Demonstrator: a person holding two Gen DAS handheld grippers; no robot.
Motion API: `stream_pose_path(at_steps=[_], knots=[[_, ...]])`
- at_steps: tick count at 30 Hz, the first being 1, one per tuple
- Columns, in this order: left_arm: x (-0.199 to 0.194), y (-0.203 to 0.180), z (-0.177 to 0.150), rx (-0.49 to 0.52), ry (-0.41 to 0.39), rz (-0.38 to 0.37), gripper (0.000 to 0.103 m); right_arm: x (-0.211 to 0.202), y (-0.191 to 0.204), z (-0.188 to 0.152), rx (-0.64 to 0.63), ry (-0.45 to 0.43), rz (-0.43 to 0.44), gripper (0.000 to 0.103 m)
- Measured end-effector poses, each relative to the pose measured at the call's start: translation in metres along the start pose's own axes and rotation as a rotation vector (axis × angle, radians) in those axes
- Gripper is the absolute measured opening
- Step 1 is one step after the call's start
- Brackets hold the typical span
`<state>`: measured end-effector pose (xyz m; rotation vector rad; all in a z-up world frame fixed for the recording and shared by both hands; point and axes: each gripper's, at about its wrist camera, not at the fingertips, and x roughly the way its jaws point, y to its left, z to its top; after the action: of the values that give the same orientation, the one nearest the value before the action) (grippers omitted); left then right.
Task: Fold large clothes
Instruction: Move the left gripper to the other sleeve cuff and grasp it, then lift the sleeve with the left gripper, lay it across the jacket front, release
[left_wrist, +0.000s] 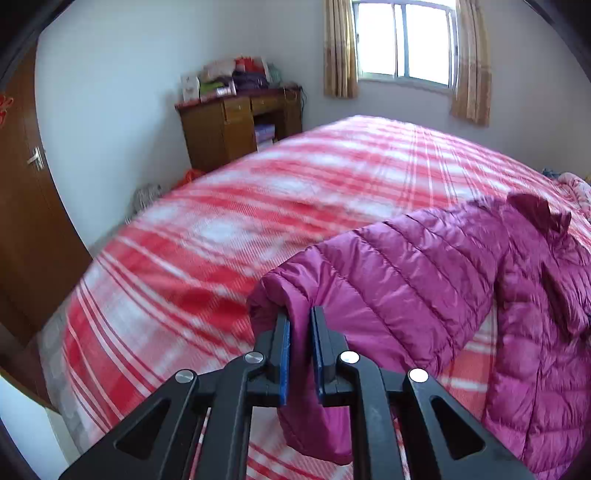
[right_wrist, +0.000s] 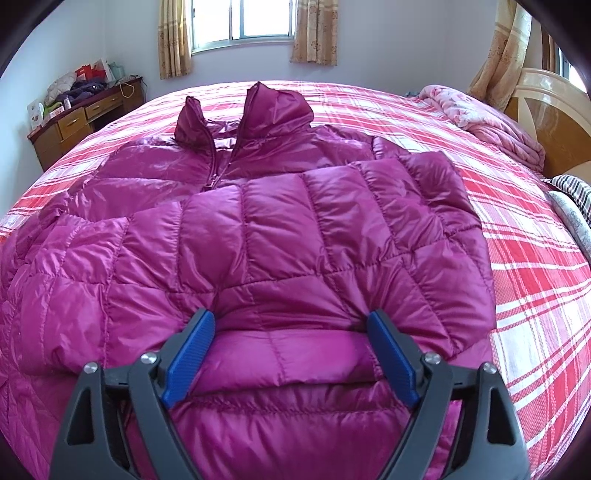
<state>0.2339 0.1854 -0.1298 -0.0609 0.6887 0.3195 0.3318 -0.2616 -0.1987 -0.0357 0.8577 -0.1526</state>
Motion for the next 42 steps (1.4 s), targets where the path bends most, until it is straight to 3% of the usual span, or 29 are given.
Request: stream_pose_path(at_steps=[7,14,17,21,27,33,37,42], knots=[[-0.026,-0.017,0.051,0.111,-0.134,0.01,0.009,-0.012,-0.005,0.005,0.003,0.015,0.046,0.088],[-0.063,-0.062,0.091,0.152,-0.228,-0.104,0.003,-0.064,-0.021,0.01,0.038,-0.108,0.105,0.088],[-0.086,-0.094,0.103,0.202,-0.282,-0.16,0.003,-0.069,-0.026,0.006,0.026,-0.126,0.089,0.088],[-0.102,-0.124,0.107,0.268,-0.311,-0.176,0.003,-0.065,-0.039,-0.006,0.06,-0.126,0.09,0.088],[-0.072,-0.092,0.079,0.195,-0.142,-0.214,0.004,-0.056,-0.037,-0.027,0.06,-0.126,0.123,0.088],[-0.009,-0.015,0.034,-0.04,0.016,-0.134,0.004,-0.054,-0.022,-0.032,-0.019,-0.125,0.131,0.088],[0.017,0.028,0.004,-0.214,0.095,-0.235,0.005,-0.047,-0.018,-0.035,-0.037,-0.096,0.121,0.088],[0.034,0.034,-0.018,-0.213,0.172,-0.228,0.006,-0.044,-0.017,-0.036,-0.041,-0.085,0.12,0.088]])
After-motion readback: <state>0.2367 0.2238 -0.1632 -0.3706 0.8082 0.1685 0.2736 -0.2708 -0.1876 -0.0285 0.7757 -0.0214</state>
